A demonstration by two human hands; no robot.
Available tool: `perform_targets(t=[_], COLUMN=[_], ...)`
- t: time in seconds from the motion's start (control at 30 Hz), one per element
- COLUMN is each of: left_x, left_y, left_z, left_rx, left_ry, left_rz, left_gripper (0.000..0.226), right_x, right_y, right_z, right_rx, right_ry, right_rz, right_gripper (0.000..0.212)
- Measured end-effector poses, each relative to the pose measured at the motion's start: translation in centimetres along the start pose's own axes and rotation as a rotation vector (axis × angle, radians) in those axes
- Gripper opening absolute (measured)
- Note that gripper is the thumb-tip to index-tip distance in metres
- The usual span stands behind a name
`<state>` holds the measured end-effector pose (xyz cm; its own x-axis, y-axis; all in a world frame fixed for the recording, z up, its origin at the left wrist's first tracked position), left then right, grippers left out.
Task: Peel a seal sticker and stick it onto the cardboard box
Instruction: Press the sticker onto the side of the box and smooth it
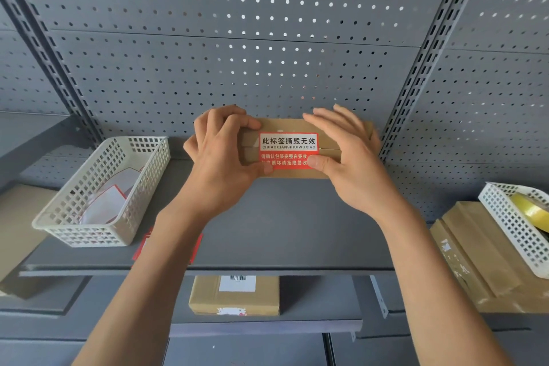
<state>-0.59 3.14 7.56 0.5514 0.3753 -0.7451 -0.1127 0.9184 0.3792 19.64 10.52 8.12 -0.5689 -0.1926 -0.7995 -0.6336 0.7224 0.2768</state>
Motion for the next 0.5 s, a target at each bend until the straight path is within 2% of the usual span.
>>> perform_targets(t=[0.13, 0.2, 0.3, 0.37, 0.5], left_x=[-0.1, 0.2, 0.8, 1.0, 0.9], left_y=[-0.2, -0.2, 0.0, 0.1, 0.2], left_z=[-0.1, 0.4, 0.9, 0.9, 0.6], left_rx=[0.017, -0.012, -0.051, -0.072, -0.069], left_ry=[0.006, 0.017, 0.060, 0.073, 0.070], left_rz=[-0.023, 0.007, 0.064, 0.084, 0.079], left_gripper=[0.068, 0.076, 0.091, 0.091, 0.082], right_x=[-0.6, -0.3, 0.7, 1.0, 0.4], right_y=[-0.4, -0.4, 0.0, 0.2, 0.1], right_z=[0.1, -0.2, -0.7, -0.7, -0.3], right_rx=[0.002, 0.021, 0.064, 0.075, 0.060], right_ry=[0.025, 0.034, -0.135, -0.203, -0.079], right_rz=[-0.063, -0.035, 0.053, 0.065, 0.008], right_gripper=[0.066, 0.069, 0.082, 0.086, 0.089])
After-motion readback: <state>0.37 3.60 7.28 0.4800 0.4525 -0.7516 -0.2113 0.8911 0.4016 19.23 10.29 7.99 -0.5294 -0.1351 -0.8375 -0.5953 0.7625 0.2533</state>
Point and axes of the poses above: each hand's wrist, its own y-axis towards the middle knuckle, its own x-axis out of the palm, z = x × y, the point moved 2 cm from there along y, towards the middle knuckle, and after that the axes turned 13 degrees about -z, right-handed, at the moved point
